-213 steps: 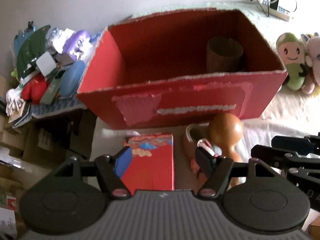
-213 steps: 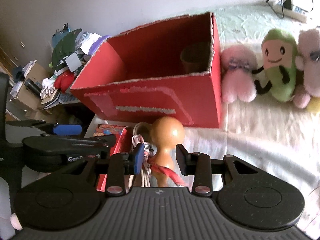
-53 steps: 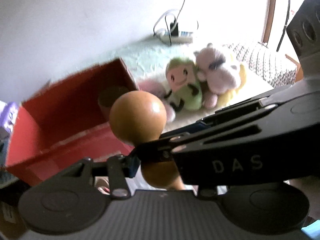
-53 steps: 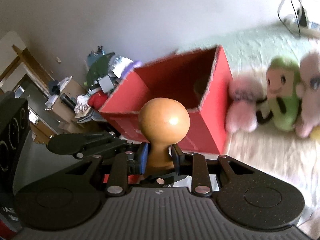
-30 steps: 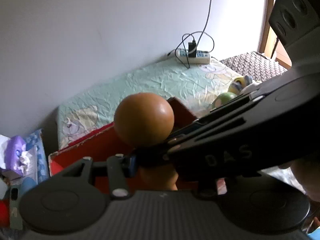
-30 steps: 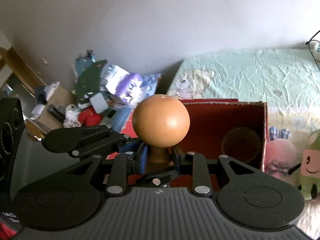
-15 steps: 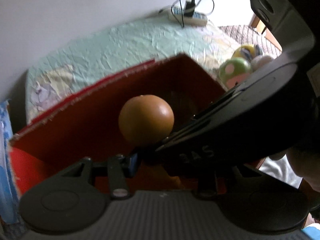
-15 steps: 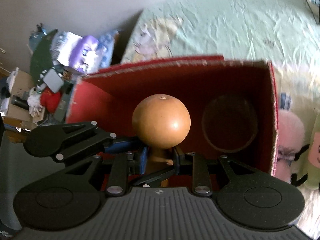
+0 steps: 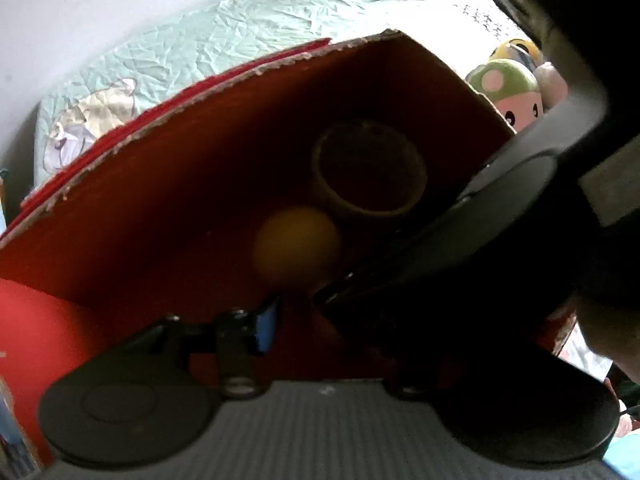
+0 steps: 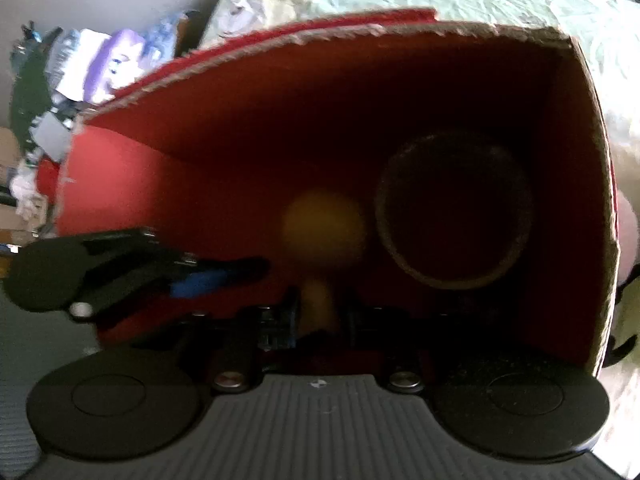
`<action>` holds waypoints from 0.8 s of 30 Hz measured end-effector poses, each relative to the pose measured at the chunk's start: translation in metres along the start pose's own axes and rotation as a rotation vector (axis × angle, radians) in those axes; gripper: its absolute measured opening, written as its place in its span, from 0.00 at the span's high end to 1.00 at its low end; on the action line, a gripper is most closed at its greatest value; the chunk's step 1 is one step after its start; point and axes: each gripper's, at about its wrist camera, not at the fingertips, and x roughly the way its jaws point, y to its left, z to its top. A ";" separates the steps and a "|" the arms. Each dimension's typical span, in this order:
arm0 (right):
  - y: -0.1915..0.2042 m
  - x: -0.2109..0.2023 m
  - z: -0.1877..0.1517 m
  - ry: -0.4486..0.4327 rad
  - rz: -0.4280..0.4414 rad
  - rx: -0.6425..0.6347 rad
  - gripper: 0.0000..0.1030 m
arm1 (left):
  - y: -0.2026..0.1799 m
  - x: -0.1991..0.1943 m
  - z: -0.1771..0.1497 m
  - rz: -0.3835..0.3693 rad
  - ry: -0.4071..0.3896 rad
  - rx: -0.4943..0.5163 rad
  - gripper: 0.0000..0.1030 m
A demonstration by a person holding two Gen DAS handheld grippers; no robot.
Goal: Organize objects
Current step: 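Lower the gourd into the box beside the tape roll and open the right gripper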
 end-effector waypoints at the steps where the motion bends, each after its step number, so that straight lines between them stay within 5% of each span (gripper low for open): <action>1: -0.001 0.001 0.000 0.001 -0.018 -0.003 0.76 | 0.001 -0.001 -0.002 -0.003 -0.004 -0.005 0.50; 14: -0.015 -0.014 -0.012 -0.047 -0.002 -0.004 0.74 | 0.022 -0.021 -0.027 0.072 -0.043 -0.094 0.47; 24: -0.019 -0.038 -0.022 -0.113 0.096 0.035 0.74 | 0.030 -0.016 -0.022 0.230 -0.025 -0.122 0.47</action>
